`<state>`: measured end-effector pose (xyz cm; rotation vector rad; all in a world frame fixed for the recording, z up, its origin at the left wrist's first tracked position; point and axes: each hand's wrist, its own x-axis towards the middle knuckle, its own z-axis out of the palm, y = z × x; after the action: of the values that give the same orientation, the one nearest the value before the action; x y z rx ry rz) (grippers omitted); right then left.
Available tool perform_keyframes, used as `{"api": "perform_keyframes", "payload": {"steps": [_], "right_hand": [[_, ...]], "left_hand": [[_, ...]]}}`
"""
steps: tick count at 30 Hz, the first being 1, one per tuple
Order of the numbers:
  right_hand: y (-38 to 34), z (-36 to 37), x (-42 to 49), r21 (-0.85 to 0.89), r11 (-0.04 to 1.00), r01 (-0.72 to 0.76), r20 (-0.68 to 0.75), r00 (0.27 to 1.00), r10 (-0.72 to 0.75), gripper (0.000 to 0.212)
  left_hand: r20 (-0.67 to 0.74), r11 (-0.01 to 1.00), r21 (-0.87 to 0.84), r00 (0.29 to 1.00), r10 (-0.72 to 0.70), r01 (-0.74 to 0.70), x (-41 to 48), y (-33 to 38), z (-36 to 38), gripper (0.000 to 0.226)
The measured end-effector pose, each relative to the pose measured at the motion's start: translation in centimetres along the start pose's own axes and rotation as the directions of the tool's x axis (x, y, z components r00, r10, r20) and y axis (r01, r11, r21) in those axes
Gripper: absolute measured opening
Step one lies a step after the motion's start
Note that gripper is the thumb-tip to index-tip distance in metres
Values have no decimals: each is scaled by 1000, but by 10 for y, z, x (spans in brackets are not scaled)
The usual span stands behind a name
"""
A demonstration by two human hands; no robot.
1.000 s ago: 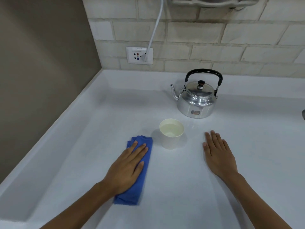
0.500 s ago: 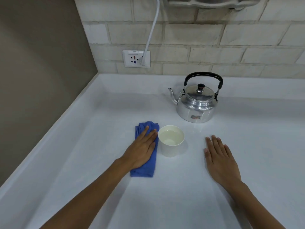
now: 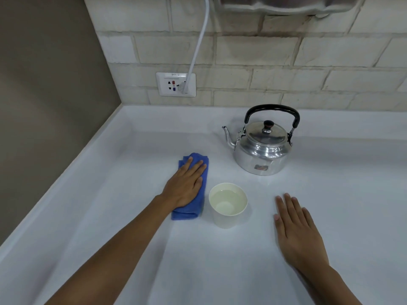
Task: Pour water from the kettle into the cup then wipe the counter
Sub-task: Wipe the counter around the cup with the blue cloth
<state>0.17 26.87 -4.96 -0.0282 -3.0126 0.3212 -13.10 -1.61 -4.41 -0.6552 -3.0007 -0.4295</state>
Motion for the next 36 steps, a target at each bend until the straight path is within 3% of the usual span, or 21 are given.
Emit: {"api": "perform_keyframes", "payload": {"steps": [5, 14, 36], "right_hand": [[-1, 0, 1, 12, 1000, -20, 19, 1000, 19, 57], [-1, -1, -1, -6, 1000, -13, 12, 1000, 13, 59], [-1, -3, -1, 27, 1000, -13, 8, 1000, 12, 53]], "left_hand": [[-12, 999, 30, 1000, 13, -13, 39, -3, 4, 48], [66, 994, 63, 994, -92, 88, 79, -18, -4, 50], [153, 989, 64, 978, -141, 132, 98, -29, -17, 54]]}}
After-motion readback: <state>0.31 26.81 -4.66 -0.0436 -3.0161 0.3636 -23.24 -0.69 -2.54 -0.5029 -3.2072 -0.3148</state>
